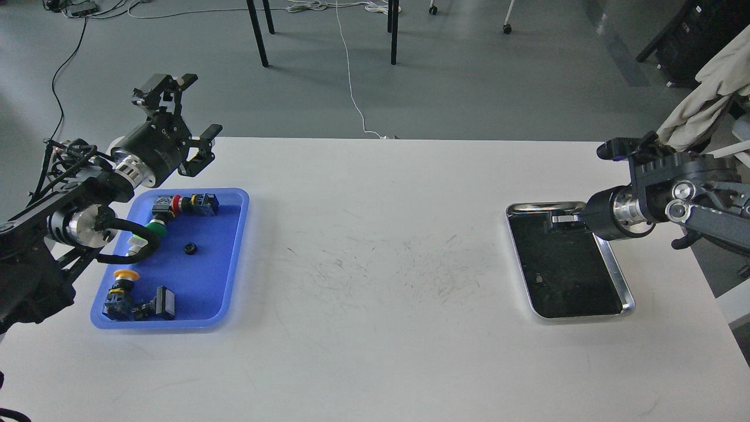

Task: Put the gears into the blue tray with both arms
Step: 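Carry the gear to the table centre and open the right gripper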

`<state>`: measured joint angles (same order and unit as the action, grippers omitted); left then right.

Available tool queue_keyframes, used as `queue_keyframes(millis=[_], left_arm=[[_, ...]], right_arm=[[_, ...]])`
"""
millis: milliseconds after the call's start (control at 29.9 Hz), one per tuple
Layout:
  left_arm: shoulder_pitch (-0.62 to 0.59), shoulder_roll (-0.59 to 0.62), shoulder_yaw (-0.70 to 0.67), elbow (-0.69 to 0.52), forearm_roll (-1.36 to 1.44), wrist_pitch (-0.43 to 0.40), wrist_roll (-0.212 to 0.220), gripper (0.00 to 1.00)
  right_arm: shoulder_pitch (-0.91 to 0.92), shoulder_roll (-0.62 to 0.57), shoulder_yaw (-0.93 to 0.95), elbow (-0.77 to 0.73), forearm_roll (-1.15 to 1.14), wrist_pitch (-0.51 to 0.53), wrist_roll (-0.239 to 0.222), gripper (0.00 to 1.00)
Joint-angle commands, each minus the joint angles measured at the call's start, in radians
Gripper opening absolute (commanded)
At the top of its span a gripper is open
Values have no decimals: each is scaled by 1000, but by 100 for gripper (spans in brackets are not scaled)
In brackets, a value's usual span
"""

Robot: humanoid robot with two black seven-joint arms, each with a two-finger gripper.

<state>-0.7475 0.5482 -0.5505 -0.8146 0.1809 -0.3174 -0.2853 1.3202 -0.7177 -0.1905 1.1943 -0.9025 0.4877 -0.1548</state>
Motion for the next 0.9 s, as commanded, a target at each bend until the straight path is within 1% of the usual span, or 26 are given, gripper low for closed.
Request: queue_keyframes(millis=[0, 100, 167, 201, 334, 401, 535, 769, 869], left_arm=[[-6, -1, 0, 0, 0, 0, 2, 98], [-6, -1, 0, 0, 0, 0, 2, 98], [-7, 1, 0, 0, 0, 0, 3, 98], [-9, 1, 0, 0, 0, 0, 3, 98], [-10, 2, -3, 0, 0, 0, 3, 98], [-10, 2, -5, 0, 0, 0, 3, 98], [-9, 4, -3, 0, 0, 0, 3, 98], [-9, 22, -5, 0, 0, 0, 3, 98], [-10, 24, -6, 0, 0, 0, 3, 98]], right_arm=[[105, 42, 2, 13, 138, 1, 0, 2], [134, 125, 5, -2, 273, 1, 0, 2], [132, 171, 19, -28, 341, -21, 1, 2], [126, 213, 28, -47, 361, -38, 1, 2], [91, 407, 57, -146, 398, -67, 1, 2], [71, 493, 59, -212, 407, -70, 1, 2], [24, 708, 59, -349, 410, -83, 1, 2], [-35, 718, 56, -444, 409, -81, 1, 2], [-47, 718, 59, -421, 410, -81, 1, 2]])
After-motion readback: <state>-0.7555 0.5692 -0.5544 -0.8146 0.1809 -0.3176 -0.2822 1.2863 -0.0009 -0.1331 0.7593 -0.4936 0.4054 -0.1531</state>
